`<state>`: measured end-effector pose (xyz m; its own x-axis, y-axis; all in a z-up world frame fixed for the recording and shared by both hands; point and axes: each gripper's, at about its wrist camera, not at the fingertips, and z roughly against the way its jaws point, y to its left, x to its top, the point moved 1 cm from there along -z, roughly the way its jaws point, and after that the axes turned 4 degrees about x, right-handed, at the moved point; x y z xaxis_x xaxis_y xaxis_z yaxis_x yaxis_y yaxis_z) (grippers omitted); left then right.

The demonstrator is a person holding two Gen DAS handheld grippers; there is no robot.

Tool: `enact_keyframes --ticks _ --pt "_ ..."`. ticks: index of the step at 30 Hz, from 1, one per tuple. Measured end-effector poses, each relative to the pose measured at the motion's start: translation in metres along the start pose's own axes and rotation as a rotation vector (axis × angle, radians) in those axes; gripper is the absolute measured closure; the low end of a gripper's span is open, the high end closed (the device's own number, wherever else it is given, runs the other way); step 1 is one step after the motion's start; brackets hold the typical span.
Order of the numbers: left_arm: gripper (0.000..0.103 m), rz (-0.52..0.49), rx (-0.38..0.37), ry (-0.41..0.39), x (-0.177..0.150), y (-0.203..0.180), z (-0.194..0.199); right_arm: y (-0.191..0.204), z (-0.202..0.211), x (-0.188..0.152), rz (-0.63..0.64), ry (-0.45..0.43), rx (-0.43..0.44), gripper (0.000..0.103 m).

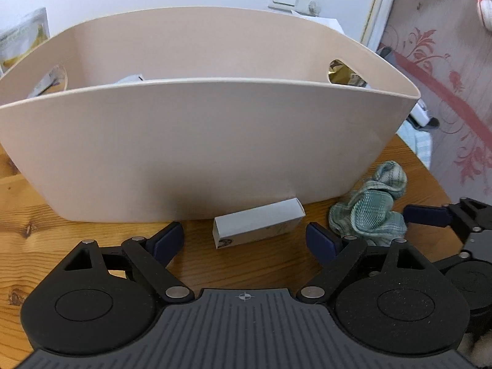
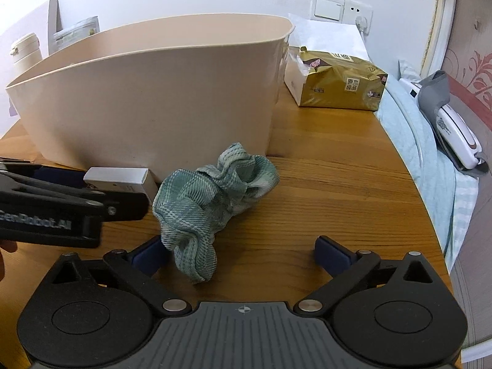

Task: Organize objects
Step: 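Grasp the white small box with left gripper while right gripper grasps the green checked cloth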

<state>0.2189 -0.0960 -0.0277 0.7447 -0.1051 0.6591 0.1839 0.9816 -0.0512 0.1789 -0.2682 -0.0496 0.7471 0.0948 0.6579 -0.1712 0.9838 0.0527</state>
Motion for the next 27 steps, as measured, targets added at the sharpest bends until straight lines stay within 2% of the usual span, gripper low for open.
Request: enact_keyframes --ticks 4,6,9,11,12,13,15,18,19,21,27 --pt "0.015 0.029 0.031 -0.029 -0.002 -0.001 -0.002 -0.003 -0.002 0.001 -0.005 -0.009 -0.008 0.001" --pt "0.017 0.018 0.07 -0.033 -0.003 -0.002 -0.003 -0.004 -0.002 0.002 -0.012 -0.017 -0.004 0.003" --pt "0.029 0.006 0.112 -0.044 -0.006 -0.002 -0.001 -0.005 -0.002 0.002 -0.022 -0.032 -0.009 0.009" --pt "0.041 0.0 0.135 -0.05 -0.007 -0.001 0.001 -0.005 0.0 0.001 -0.029 -0.043 -0.017 0.016" --pt "0.043 -0.003 0.142 -0.051 -0.007 0.0 0.002 -0.006 0.001 0.001 -0.031 -0.047 -0.019 0.022" --pt "0.043 -0.004 0.133 -0.051 -0.008 0.002 0.002 -0.006 0.002 0.002 -0.034 -0.052 -0.021 0.031" --pt "0.043 -0.001 0.121 -0.055 -0.009 0.006 0.003 -0.006 0.004 0.003 -0.038 -0.055 -0.019 0.042" --pt "0.043 0.0 0.114 -0.056 -0.01 0.01 0.005 -0.005 0.007 0.004 -0.049 -0.058 0.011 0.063" --pt "0.043 0.001 0.112 -0.056 -0.011 0.012 0.006 -0.003 0.008 0.004 -0.049 -0.057 0.018 0.073" --pt "0.043 0.006 0.103 -0.054 -0.013 0.014 0.008 0.0 0.009 0.003 -0.042 -0.051 0.022 0.085" --pt "0.043 -0.002 0.093 -0.054 -0.023 0.021 0.019 0.008 0.016 0.0 -0.042 -0.046 0.057 0.087"
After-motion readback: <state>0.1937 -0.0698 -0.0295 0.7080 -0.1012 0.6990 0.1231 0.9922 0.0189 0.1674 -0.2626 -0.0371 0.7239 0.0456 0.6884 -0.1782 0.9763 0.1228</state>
